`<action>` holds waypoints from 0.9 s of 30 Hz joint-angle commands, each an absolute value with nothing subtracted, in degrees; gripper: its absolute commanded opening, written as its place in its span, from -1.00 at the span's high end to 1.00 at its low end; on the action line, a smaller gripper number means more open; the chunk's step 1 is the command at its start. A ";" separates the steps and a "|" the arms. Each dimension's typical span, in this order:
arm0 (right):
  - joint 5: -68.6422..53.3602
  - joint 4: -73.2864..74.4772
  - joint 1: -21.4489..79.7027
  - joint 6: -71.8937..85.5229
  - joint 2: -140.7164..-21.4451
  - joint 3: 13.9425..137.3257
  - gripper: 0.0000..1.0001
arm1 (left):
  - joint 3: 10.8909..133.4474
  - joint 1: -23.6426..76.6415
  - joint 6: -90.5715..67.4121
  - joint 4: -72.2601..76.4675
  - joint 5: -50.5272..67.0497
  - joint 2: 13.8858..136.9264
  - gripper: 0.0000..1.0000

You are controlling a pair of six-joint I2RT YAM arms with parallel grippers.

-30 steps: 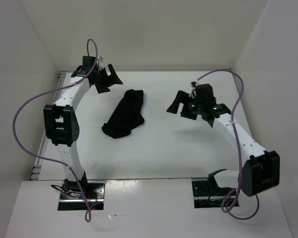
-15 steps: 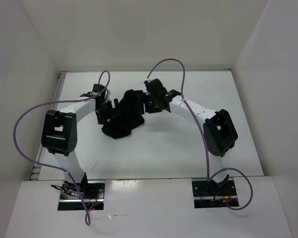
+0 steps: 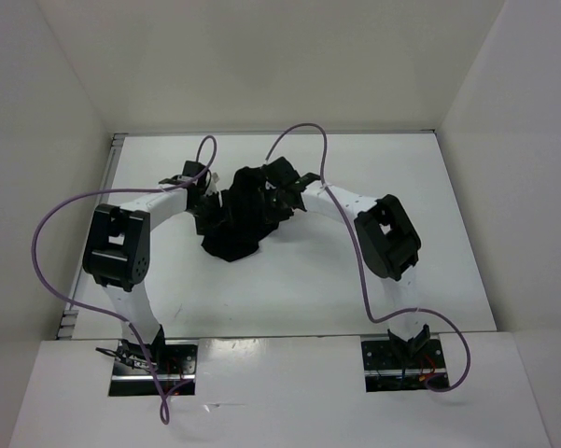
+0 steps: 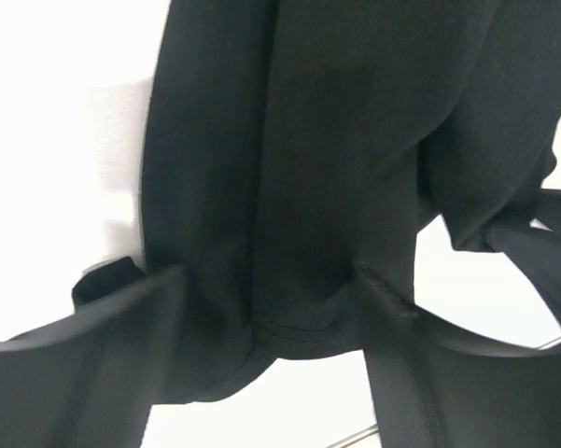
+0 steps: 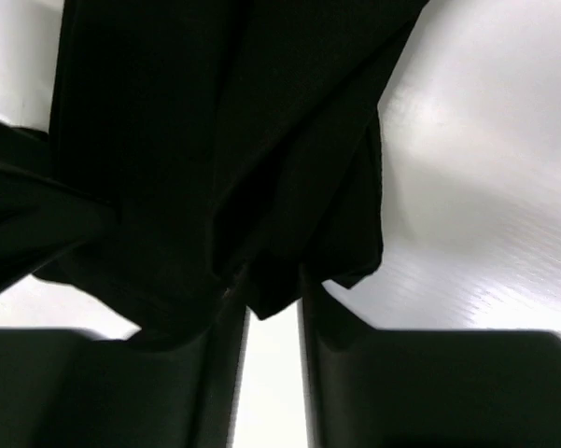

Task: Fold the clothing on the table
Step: Move the skirt to the center of the board

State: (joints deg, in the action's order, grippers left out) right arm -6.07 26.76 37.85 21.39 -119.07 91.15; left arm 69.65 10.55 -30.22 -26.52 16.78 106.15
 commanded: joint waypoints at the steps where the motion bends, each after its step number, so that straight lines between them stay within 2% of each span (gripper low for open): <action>1: -7.29 25.75 38.58 21.36 -120.58 93.87 0.43 | 71.37 10.55 -29.62 -26.46 18.89 106.70 -0.46; 3: -5.72 25.75 38.58 21.36 -120.59 93.87 0.63 | 71.37 10.55 -29.62 -26.46 20.20 107.23 -0.28; 4: -5.10 25.75 38.58 21.36 -120.59 93.87 0.92 | 70.76 10.55 -29.62 -26.46 20.82 107.23 -0.16; 5: -2.75 26.45 38.58 21.36 -120.59 93.87 1.00 | 70.14 10.55 -29.62 -25.85 21.35 107.23 0.13; 7: -0.63 26.98 38.58 21.36 -118.58 92.56 1.00 | 69.61 11.07 -29.62 -25.84 22.76 106.44 0.47; 12: 2.72 26.98 38.58 21.36 -116.63 91.23 1.00 | 69.61 11.07 -29.09 -26.46 23.29 102.49 0.73; 13: 2.72 27.68 38.58 21.36 -116.63 91.23 1.00 | 69.61 11.07 -29.09 -26.46 23.29 101.35 1.00; 20: 7.82 32.60 36.66 19.78 -112.51 89.30 1.00 | 73.74 10.02 -25.14 -30.94 28.81 94.49 1.00; 27: 7.29 35.68 23.30 17.84 -102.75 80.96 1.00 | 70.41 8.88 -22.50 -34.72 33.22 88.68 1.00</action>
State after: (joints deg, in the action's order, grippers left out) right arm 4.60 33.08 29.12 19.66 -108.12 83.74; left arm 71.81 9.47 -25.15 -32.25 29.93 90.56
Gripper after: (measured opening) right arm 0.004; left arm 0.011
